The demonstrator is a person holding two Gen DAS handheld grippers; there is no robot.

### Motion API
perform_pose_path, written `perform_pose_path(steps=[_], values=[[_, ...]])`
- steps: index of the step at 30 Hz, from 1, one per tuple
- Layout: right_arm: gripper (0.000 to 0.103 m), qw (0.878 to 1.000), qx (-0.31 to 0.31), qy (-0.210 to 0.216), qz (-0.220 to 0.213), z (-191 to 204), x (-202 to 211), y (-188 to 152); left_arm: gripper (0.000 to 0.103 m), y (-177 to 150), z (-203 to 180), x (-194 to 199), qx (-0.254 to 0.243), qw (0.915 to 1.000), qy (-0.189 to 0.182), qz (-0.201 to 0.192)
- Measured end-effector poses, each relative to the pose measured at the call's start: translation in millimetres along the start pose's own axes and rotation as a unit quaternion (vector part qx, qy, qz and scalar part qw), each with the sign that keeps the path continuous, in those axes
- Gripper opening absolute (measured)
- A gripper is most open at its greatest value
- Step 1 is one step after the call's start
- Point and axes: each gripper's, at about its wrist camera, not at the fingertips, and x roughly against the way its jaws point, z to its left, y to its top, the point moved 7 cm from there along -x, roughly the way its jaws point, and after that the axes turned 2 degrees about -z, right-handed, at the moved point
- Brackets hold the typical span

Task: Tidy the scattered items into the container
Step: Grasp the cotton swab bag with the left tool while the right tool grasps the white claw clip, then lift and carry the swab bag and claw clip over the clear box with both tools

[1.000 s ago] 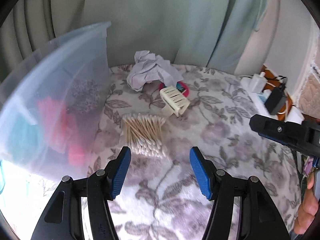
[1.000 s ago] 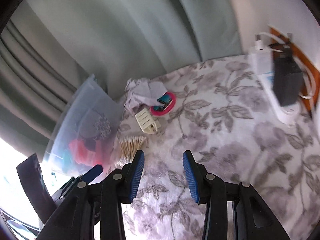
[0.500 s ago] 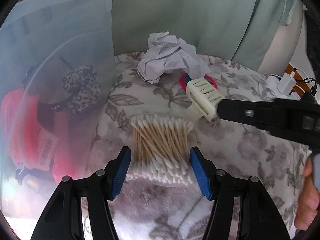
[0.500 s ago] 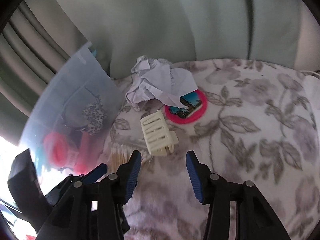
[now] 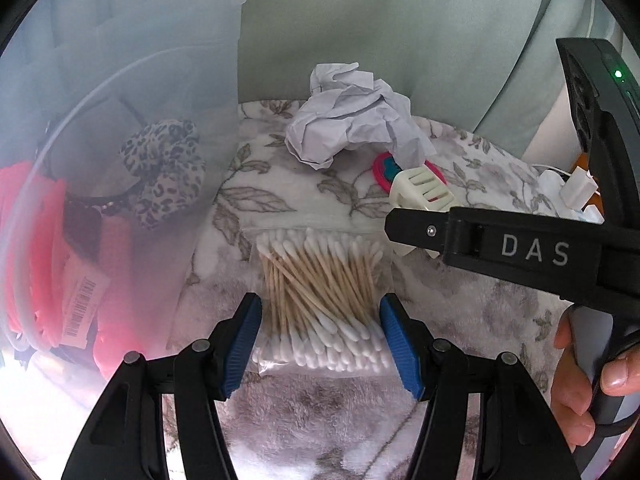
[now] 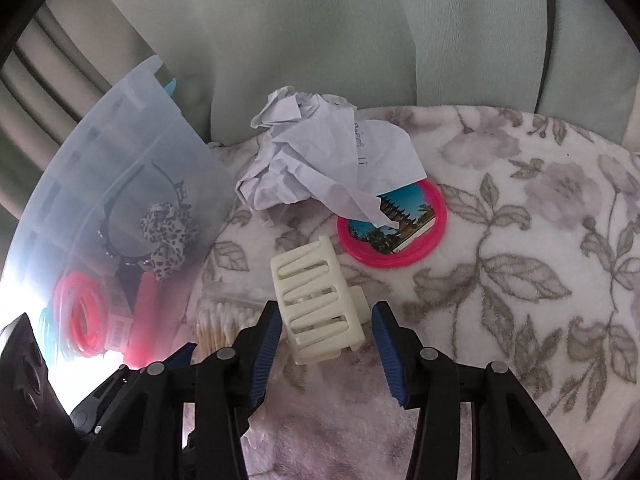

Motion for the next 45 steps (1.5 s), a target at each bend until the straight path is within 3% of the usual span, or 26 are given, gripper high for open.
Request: perform_pose_path(steps=[4, 7, 21, 30, 36, 45], values=[[0.039, 1.0, -0.013, 0.004, -0.003, -3.0, 6.4, -1.1, 0.058, -0.2, -1.1, 1.4, 0.003, 1.0, -0.005, 0.001], [0.036, 1.0, -0.021, 0.006, -0.003, -5.1, 13.8, -4.3, 0.052, -1.3, -1.4, 3.8, 0.011, 0.9999, -0.011, 0.003], [0.033, 0.997, -0.069, 0.022, -0.027, -5.7, 73.1, -39.3, 0.046, -22.7, -10.1, 27.3, 0.032, 0.999, -0.021, 0.024], [0.033, 0.993, -0.086, 0.028, -0.07, 2.6, 127.2, -45.4, 0.044, -39.0, -26.5, 52.5, 0.028, 0.9986, -0.035, 0.03], [0.033, 0.991, -0.081, 0.028, -0.101, 14.9, 168.9, -46.7, 0.043, -36.7, -37.7, 83.1, 0.022, 0.9986, -0.047, 0.008], [0.033, 0.986, -0.055, 0.028, -0.157, 53.6, 233.0, -43.9, 0.043, -8.5, -39.8, 162.6, 0.028, 0.994, -0.071, -0.078]])
